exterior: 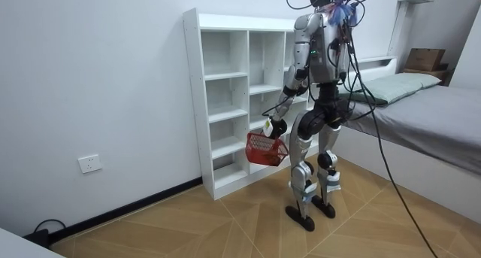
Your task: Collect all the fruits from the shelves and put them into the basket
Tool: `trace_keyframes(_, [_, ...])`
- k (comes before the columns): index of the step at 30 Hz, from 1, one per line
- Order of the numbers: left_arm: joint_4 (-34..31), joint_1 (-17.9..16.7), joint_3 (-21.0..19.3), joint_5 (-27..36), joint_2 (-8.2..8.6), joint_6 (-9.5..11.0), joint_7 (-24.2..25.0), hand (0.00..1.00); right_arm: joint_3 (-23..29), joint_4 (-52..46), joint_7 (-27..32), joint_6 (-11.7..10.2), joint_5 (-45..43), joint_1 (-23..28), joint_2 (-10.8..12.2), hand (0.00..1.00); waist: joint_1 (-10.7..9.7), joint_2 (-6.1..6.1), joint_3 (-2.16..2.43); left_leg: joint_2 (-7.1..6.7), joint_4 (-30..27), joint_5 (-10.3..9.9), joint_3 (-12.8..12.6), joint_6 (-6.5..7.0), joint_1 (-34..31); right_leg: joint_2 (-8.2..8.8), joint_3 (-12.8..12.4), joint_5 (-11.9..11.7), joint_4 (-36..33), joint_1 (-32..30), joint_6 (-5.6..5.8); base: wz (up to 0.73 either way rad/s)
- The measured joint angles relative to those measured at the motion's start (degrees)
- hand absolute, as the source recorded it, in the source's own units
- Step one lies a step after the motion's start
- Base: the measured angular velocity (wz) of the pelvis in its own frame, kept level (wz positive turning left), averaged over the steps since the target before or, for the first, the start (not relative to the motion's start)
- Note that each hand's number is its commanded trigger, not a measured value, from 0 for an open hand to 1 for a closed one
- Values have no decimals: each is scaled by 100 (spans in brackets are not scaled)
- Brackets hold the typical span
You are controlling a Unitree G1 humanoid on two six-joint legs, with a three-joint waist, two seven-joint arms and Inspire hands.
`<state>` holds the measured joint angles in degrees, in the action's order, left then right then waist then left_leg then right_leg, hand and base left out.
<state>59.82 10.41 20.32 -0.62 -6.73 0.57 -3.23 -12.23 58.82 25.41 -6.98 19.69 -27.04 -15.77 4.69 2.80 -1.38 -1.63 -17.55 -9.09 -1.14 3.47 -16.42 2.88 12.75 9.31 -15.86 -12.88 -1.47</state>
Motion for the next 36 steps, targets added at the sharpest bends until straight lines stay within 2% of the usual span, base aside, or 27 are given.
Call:
trace_keyframes(6, [-27, -35, -5, 2, 0, 0, 0, 100, -1, -789, -16, 0, -22, 376, 53, 100, -42, -2, 1, 2, 20, 0, 0, 0, 3, -3, -7, 0, -7, -4, 0, 0])
trace_keyframes(11, [-74, -132, 2, -4, 12, 7, -4, 100, -25, -1079, -87, -40, -362, 648, 263, 100, -134, -1, 2, 1, 47, 0, -2, 0, 10, -6, -10, 0, 13, -14, 0, 0])
trace_keyframes(15, [-94, -169, -9, -4, 21, 33, -13, 100, -69, -1517, -184, -54, -669, 1061, 355, 100, -148, -2, 2, 3, 48, 0, -15, 0, 9, -5, -26, 0, 15, -23, 1, -2])
trace_keyframes(18, [-168, -174, -112, -2, 53, 40, -21, 100, -72, -1531, -317, -54, -690, 1183, 383, 100, -207, 0, 6, 4, 51, -1, -21, 0, 9, -6, -27, 0, 18, -23, 1, 0])
trace_keyframes(19, [-235, -202, -116, -1, 42, 69, -30, 100, -98, -1589, -370, -54, -691, 1264, 403, 100, -238, -3, 20, 3, 72, 0, -22, -1, 12, -8, -23, 0, 24, -26, 1, 0])
trace_keyframes(21, [-303, -275, -124, -5, 31, 126, -30, 100, -183, -1878, -376, -53, -933, 1517, 456, 100, -270, -7, 81, 4, 94, 0, -33, -1, 16, -10, -28, 0, 28, -34, 1, -3])
trace_keyframes(22, [-356, -346, -163, -6, 38, 132, -31, 100, -224, -2118, -397, -53, -1143, 1760, 471, 100, -280, 4, 132, 9, 108, 1, -54, -2, 37, -13, -48, 0, 26, -33, 1, -11])
trace_keyframes(23, [-446, -424, -224, -4, 47, 147, -34, 100, -246, -2370, -509, -53, -1317, 1977, 470, 100, -282, 11, 144, 14, 133, 1, -81, -3, 73, -19, -86, 0, 24, -20, 1, -14])
trace_keyframes(30, [-708, -541, -213, 105, 64, 215, -69, 100, -871, -2722, -1052, -55, -1473, 2393, 496, 100, -260, -21, 138, 36, 148, 0, -148, -4, 92, -35, -138, -25, 29, -12, -8, -5])
trace_keyframes(33, [-707, -613, -210, 105, 114, 254, -79, 100, -1016, -2723, -1233, -58, -1441, 2446, 534, 100, -278, -117, 136, 34, 189, 1, -152, -3, 116, -34, -141, -31, 30, 7, -5, 0])
trace_keyframes(36, [-707, -693, -209, 107, 159, 263, -81, 100, -1028, -2724, -1360, -67, -1558, 2595, 609, 100, -279, -197, 111, 33, 213, 5, -153, -9, 112, -37, -142, -30, 33, -11, -5, 0])
